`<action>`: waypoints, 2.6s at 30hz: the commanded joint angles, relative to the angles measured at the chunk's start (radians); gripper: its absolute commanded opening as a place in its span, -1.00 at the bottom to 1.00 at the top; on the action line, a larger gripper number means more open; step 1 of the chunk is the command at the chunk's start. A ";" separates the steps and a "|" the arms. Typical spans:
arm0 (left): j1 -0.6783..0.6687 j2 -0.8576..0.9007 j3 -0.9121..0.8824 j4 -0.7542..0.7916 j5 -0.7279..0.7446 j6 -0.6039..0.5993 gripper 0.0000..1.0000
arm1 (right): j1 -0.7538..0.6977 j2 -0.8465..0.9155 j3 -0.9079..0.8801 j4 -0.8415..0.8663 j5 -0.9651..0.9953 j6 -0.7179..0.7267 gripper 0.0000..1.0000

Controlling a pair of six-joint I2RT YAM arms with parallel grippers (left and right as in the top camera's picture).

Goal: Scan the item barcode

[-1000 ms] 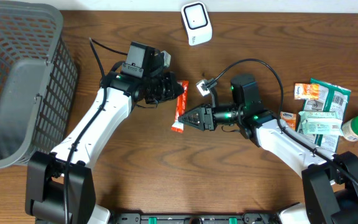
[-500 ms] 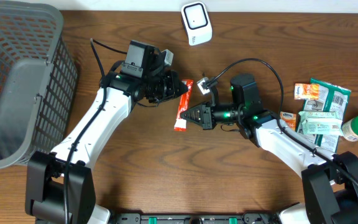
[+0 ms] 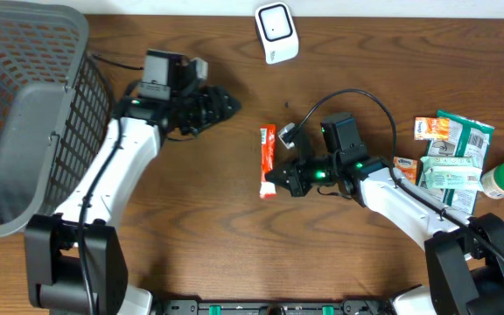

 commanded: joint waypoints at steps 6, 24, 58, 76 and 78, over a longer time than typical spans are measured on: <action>0.177 -0.004 -0.002 -0.108 -0.109 0.142 0.26 | 0.031 -0.005 0.333 -0.628 0.519 -0.396 -0.98; 0.309 -0.004 -0.002 -0.245 -0.361 0.151 0.59 | 0.211 -0.005 0.599 -0.750 1.287 -0.429 -0.98; 0.309 -0.004 -0.002 -0.245 -0.361 0.151 0.64 | 0.069 0.537 1.441 -0.695 1.262 -0.703 -0.98; 0.309 -0.004 -0.002 -0.245 -0.361 0.151 0.65 | 0.002 0.846 1.441 -0.323 1.238 -0.736 -0.98; 0.309 -0.004 -0.002 -0.245 -0.361 0.151 0.65 | -0.008 0.874 1.441 -0.291 1.238 -0.736 -0.98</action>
